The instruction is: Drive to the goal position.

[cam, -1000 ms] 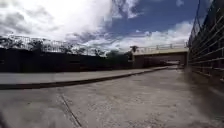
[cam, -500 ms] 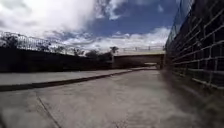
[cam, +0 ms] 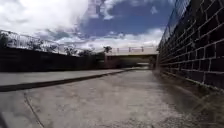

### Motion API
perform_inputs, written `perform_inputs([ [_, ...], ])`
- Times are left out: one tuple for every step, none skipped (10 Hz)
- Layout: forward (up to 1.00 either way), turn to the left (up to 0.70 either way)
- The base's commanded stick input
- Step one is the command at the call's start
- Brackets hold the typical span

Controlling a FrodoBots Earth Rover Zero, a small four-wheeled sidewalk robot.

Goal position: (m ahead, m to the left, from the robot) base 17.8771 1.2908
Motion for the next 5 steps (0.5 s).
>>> perform_inputs([
  [0.50,0.00],
  [0.50,0.00],
  [0.50,0.00],
  [0.50,0.00],
  [0.50,0.00],
])
